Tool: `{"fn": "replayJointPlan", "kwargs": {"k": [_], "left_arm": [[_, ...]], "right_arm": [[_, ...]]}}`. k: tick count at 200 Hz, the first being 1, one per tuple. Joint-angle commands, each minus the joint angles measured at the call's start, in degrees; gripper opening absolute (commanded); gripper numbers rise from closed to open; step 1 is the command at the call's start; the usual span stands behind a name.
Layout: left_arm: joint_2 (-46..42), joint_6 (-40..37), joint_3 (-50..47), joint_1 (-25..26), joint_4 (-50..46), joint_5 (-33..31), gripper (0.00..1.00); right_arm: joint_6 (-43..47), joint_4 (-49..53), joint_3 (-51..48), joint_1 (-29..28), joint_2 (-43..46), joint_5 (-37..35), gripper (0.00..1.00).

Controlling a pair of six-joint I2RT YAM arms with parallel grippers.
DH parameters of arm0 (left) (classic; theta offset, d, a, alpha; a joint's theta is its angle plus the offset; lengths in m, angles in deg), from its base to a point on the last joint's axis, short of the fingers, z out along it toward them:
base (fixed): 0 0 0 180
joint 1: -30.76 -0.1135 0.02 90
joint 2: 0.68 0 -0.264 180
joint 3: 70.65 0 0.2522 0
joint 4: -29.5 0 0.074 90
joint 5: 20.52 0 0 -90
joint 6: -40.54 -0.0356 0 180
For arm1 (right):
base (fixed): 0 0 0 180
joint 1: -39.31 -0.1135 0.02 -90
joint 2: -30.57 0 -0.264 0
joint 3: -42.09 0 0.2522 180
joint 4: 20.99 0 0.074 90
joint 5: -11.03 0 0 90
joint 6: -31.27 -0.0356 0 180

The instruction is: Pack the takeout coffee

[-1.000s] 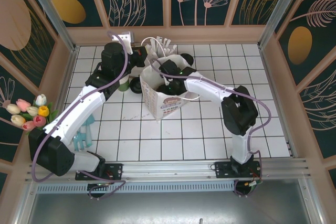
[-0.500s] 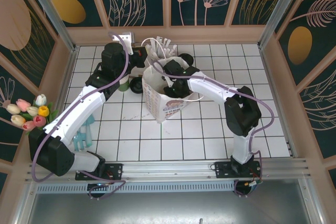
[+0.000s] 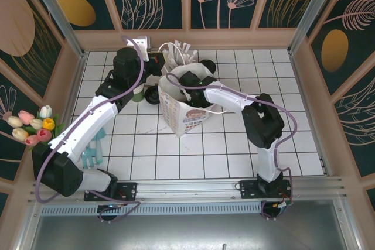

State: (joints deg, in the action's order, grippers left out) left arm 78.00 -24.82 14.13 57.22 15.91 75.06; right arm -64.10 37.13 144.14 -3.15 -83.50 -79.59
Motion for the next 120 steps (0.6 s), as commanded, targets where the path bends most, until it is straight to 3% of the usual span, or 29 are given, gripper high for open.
{"fn": "replayJointPlan", "kwargs": {"k": [1,47,120], "left_arm": [[-0.7,-1.2,0.1,-0.4,-0.1,0.9,0.00],[-0.3,-1.5,0.5,-0.4,-0.2,1.1,0.00],[-0.9,-2.0,0.2,-0.4,-0.7,0.3,0.00]], "right_arm": [[0.9,1.7,1.4,0.2,-1.1,-1.7,0.00],[4.9,8.1,5.2,0.2,1.2,11.2,0.02],[6.3,14.9,2.5,0.4,-0.5,12.2,0.08]]}}
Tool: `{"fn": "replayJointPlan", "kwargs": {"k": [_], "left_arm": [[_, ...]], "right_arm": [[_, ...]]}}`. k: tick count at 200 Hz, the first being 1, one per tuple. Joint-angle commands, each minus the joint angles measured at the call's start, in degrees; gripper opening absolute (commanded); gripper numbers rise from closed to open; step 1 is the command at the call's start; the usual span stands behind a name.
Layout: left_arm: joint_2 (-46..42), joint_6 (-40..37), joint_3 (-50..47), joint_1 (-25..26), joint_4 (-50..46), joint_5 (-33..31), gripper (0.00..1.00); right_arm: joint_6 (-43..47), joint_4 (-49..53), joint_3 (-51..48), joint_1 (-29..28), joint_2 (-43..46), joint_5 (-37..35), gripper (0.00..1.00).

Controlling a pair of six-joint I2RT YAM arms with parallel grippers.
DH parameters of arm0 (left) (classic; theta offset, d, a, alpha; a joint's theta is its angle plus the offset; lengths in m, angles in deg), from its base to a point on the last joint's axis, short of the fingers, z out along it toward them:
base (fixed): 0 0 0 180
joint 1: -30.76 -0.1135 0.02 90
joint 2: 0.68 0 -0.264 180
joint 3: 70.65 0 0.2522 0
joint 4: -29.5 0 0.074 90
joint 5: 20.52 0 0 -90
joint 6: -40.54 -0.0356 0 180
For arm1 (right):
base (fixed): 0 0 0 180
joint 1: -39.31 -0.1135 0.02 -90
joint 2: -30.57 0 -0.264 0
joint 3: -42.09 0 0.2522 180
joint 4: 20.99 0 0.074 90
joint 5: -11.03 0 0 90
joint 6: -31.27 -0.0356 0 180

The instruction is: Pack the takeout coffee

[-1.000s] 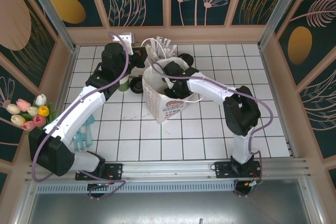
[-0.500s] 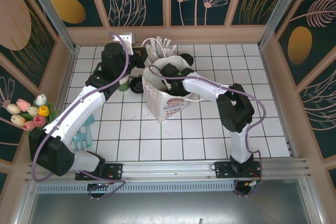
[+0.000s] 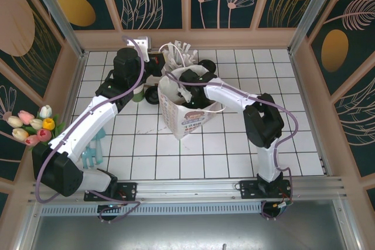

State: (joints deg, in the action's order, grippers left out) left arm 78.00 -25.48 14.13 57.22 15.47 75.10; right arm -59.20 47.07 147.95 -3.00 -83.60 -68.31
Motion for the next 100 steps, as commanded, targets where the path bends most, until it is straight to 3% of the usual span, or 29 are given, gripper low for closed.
{"fn": "replayJointPlan", "kwargs": {"k": [1,53,100], "left_arm": [[-0.9,-1.3,0.2,-0.4,-0.2,0.2,0.00],[-1.1,-1.0,0.0,-0.4,-0.3,0.2,0.00],[-1.2,-0.8,-0.2,-0.4,-0.3,0.0,0.00]], "right_arm": [[1.4,4.9,-1.4,0.2,-0.4,0.8,0.08],[-1.2,4.3,-2.9,0.2,-3.5,-7.3,0.10],[-5.2,0.5,-1.1,0.3,-5.0,-10.2,0.12]]}}
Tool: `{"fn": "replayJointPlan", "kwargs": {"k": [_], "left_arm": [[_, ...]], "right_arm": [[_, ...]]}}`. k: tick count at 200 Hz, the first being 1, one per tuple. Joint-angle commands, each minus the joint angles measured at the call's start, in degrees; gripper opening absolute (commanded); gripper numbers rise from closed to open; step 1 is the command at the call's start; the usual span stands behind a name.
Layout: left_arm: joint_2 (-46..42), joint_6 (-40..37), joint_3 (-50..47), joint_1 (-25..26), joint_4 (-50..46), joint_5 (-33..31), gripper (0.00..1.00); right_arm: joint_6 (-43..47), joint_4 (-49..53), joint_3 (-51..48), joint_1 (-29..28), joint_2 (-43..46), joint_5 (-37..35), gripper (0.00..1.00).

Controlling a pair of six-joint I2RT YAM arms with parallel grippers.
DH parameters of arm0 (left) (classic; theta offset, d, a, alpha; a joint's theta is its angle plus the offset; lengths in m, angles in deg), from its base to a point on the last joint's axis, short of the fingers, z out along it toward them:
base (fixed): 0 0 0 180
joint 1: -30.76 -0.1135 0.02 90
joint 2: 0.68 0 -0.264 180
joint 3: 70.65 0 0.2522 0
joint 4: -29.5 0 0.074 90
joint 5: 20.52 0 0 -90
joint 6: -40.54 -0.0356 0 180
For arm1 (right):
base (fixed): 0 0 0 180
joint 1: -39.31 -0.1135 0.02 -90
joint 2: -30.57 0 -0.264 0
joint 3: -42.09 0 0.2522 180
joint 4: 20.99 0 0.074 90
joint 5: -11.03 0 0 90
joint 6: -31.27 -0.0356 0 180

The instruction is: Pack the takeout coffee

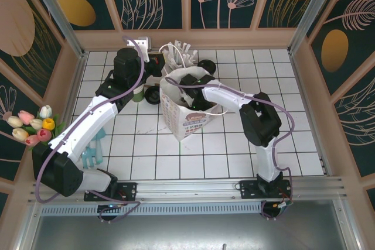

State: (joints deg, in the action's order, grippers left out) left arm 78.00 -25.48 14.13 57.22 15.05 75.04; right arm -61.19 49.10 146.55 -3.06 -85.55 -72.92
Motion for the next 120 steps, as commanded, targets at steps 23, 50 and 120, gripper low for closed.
{"fn": "replayJointPlan", "kwargs": {"k": [23,50,120], "left_arm": [[-0.8,-0.6,0.0,-0.4,0.2,0.7,0.00],[-0.5,-0.5,0.2,-0.3,0.5,1.5,0.00],[0.1,-0.3,0.0,-0.4,0.5,2.5,0.00]], "right_arm": [[-4.4,-3.9,0.3,0.2,-2.3,-6.7,0.13],[-5.2,-7.1,0.0,0.1,-0.6,-8.5,0.14],[-4.9,-11.7,-1.0,-0.3,3.6,-7.2,0.26]]}}
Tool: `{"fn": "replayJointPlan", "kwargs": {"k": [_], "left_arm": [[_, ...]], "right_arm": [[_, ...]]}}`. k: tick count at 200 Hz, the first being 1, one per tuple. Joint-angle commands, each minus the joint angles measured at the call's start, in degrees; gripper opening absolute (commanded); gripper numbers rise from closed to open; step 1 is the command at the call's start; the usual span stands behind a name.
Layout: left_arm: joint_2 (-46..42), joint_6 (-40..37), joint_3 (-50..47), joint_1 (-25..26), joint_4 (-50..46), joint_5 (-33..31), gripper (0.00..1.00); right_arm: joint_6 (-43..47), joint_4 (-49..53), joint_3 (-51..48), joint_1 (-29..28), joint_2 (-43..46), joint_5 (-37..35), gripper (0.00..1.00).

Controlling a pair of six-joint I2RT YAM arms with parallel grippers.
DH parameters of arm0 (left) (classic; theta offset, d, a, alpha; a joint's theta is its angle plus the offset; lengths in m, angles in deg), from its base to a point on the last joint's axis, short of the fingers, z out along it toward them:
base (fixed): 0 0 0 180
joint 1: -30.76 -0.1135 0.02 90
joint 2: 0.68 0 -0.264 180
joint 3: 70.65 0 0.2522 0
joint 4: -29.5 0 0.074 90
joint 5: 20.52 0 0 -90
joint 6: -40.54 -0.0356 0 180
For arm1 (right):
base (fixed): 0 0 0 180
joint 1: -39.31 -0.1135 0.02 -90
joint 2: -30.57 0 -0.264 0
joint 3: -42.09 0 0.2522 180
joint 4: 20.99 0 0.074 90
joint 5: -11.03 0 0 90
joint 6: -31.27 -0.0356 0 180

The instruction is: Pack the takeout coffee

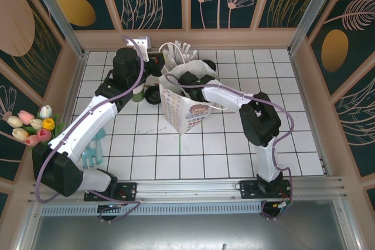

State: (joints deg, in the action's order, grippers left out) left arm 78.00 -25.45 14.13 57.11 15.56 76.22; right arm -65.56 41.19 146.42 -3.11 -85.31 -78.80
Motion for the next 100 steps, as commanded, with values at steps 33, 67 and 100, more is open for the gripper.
{"fn": "replayJointPlan", "kwargs": {"k": [33,67,100], "left_arm": [[0.0,-0.7,0.1,-0.2,0.0,1.5,0.00],[0.0,-0.8,-0.4,-0.2,1.7,6.5,0.00],[0.2,-0.3,-0.3,-0.2,1.9,7.0,0.00]], "right_arm": [[0.0,-2.3,0.7,-0.1,5.5,1.2,0.37],[-0.9,-0.6,5.0,-0.1,6.3,2.4,0.45],[-0.8,0.8,8.9,-0.1,6.7,1.7,0.57]]}}
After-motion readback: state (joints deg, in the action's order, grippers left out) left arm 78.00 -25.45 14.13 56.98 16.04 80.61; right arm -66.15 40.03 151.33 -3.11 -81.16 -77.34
